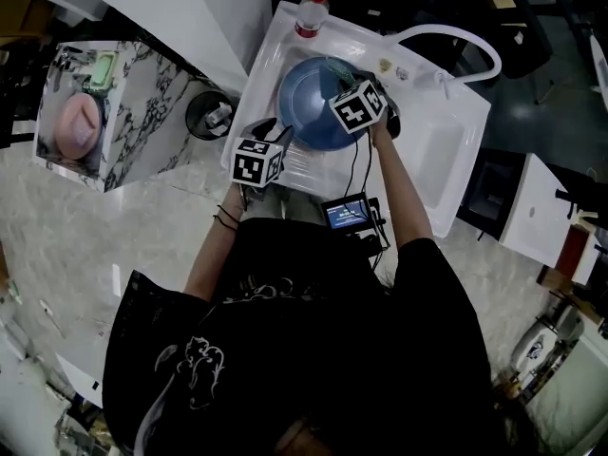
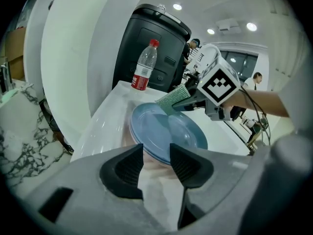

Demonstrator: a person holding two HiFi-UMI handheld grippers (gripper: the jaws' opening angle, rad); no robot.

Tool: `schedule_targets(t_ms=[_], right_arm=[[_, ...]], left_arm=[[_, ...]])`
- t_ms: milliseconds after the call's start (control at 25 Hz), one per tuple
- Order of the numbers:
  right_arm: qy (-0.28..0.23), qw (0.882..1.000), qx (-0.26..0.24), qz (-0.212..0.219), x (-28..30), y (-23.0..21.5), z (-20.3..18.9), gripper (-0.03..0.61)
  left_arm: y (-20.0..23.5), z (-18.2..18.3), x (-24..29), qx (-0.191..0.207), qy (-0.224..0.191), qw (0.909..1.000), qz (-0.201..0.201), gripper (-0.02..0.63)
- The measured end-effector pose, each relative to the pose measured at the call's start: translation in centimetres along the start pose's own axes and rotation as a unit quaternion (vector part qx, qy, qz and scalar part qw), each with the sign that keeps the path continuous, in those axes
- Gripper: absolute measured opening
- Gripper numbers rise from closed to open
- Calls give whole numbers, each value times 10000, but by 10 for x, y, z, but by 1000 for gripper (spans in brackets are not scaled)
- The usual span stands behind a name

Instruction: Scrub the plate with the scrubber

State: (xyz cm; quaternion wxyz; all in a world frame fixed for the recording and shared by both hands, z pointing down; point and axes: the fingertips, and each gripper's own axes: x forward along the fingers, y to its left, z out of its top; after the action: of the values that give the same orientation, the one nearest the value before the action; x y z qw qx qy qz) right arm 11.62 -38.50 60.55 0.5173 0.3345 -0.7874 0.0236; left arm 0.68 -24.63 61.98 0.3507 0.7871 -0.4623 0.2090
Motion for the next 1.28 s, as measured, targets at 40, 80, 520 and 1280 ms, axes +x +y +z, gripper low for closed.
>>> schedule_targets(t_ms=[40,80,520,1280], right_arm=[[93,9998,-136,-70,5,0,1,92],[177,9994,-276,-145,9,0,1,92],[559,9879,-1443,-106,23,37,22,92],[338,9788,-1573,1265,-19,134,30,92]], left_arm=[[3,-1,1,26,19,10000,-1,179],[5,-1,1,14,23,10000,-13,179],[21,-2,-2,-189,-54,9997,-174,179],[20,0,-16,-23,-81,9989,-468,179]])
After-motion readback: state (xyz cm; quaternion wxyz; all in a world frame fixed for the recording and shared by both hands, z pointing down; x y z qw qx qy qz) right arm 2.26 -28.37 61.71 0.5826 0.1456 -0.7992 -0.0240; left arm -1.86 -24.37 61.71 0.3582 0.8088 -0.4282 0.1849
